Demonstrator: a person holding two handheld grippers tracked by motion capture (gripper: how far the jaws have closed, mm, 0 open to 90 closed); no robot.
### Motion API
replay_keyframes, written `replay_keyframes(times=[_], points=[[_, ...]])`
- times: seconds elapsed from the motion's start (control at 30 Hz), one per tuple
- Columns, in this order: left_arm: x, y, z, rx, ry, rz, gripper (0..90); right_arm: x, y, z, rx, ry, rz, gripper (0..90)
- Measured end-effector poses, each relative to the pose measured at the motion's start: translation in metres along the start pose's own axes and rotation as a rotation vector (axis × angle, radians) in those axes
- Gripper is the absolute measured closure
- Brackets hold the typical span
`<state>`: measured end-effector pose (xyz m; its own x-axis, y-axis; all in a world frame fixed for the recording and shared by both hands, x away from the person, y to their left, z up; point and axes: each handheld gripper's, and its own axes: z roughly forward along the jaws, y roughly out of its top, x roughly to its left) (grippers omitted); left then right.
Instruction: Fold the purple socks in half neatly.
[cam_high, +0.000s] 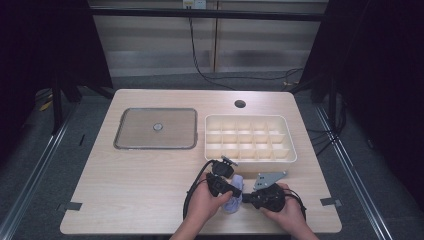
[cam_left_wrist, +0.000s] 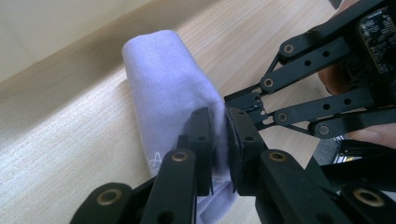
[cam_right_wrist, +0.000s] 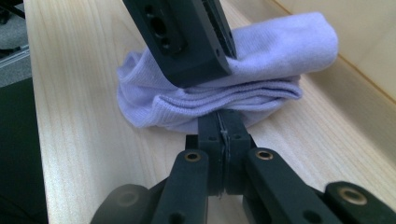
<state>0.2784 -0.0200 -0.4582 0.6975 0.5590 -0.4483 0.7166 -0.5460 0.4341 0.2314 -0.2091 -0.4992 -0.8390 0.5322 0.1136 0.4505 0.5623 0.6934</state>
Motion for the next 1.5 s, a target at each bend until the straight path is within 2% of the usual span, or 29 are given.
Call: replay_keyframes(times=[0.2, 0.4, 0.77, 0.87, 0.93, 1.03, 1.17, 1.27, 1.33, 1.5], points=[[0.001, -0.002, 0.002, 0.006, -0.009, -0.001, 80.6, -0.002, -0.002, -0.006, 0.027, 0.004, -0.011, 88.1], [-0.001, -0.001, 0.002, 0.004, -0.001, -0.002, 80.6, -0.004, 0.0, -0.012, 0.0, 0.0, -0.003, 88.8], [-0.008, 0.001, -0.001, 0.004, 0.013, 0.029, 80.6, -0.002, -0.001, -0.005, 0.013, 0.018, 0.01, 89.4], [-0.011, 0.0, 0.003, 0.012, 0.026, 0.045, 80.6, -0.001, 0.0, -0.004, 0.019, 0.01, -0.007, 89.5], [-0.011, -0.002, 0.005, 0.015, 0.031, 0.047, 80.6, -0.002, -0.001, -0.004, 0.022, 0.012, 0.001, 89.4], [-0.011, -0.005, 0.009, 0.021, 0.035, 0.051, 80.2, -0.005, -0.002, -0.006, 0.02, 0.0, 0.005, 89.4], [-0.014, -0.008, 0.013, 0.013, 0.045, 0.077, 79.4, -0.007, -0.002, -0.01, -0.004, -0.014, 0.024, 89.4], [-0.017, -0.009, 0.014, 0.015, 0.071, 0.096, 79.4, -0.009, -0.002, -0.013, -0.007, -0.029, 0.02, 89.3], [-0.018, -0.01, 0.015, 0.0, 0.075, 0.088, 79.5, -0.011, -0.002, -0.017, -0.01, -0.042, 0.032, 89.4], [-0.018, -0.01, 0.015, 0.0, 0.075, 0.084, 79.9, -0.017, -0.002, -0.029, -0.047, -0.059, 0.051, 89.3]])
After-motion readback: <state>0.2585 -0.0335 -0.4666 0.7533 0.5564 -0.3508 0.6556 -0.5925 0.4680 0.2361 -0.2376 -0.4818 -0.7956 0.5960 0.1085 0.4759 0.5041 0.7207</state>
